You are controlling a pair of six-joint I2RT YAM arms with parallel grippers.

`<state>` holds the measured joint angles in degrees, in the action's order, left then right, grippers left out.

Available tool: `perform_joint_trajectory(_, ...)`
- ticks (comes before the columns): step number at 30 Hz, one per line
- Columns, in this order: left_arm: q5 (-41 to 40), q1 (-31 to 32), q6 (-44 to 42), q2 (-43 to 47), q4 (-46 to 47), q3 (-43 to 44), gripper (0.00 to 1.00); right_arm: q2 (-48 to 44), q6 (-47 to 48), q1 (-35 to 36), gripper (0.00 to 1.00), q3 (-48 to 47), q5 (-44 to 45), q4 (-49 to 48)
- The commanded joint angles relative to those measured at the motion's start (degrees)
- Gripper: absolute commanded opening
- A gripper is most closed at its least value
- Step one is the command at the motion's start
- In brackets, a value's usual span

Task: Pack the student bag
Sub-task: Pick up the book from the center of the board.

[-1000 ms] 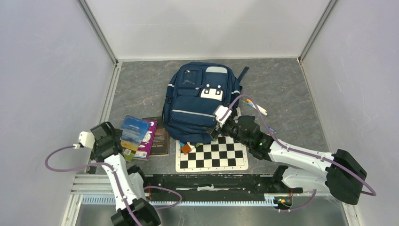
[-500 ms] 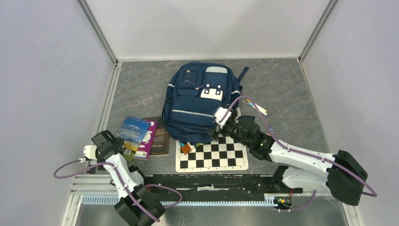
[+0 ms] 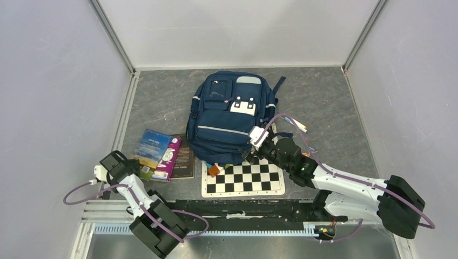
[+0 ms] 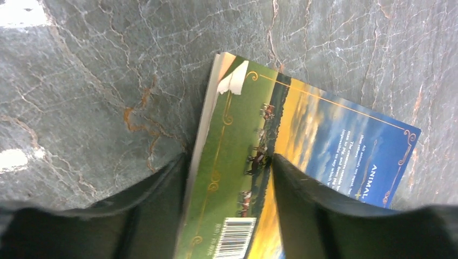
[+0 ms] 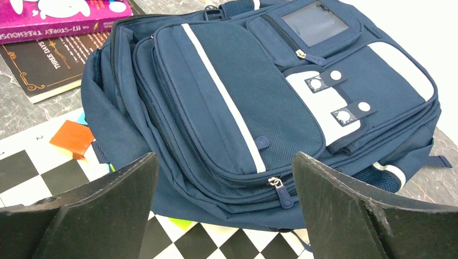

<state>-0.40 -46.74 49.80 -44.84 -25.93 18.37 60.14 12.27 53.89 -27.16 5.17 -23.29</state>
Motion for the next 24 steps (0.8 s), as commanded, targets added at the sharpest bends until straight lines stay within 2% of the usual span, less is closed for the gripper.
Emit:
perform_joint_trajectory(1, 3.39, -0.92, -2.42, -0.38, 4.13, 0.57, 0.55, -0.09, 1.2, -0.01, 0.98, 0.6, -0.71, -3.44)
perform_joint_trajectory(4, 2.69, -0.9, -3.95, 0.04, 2.71, 2.37, 0.42, 0.82, 1.59, -0.01, 0.98, 0.03, -0.84, -2.61)
perform_joint_trajectory(9, 4.37, -0.98, -4.63, 0.28, 2.52, 3.74, 0.11, 1.82, 2.31, -0.01, 0.98, -0.62, -1.37, -1.76)
perform_joint_trajectory(11, 5.07, -0.91, -5.97, 0.15, 2.05, 5.11, 0.02, 2.0, 2.4, 0.01, 0.98, -0.7, -1.45, -1.67)
perform_joint_trajectory(18, 8.14, 2.64, -11.2, -2.57, 2.56, 11.25, 0.02, 2.44, 2.82, -0.01, 0.98, -1.66, -1.28, -1.28)
perform_joint_trajectory(24, 10.08, 15.89, -20.66, -4.73, 2.82, 20.6, 0.02, 5.1, 5.21, 0.03, 0.98, -6.95, 2.08, 2.92)
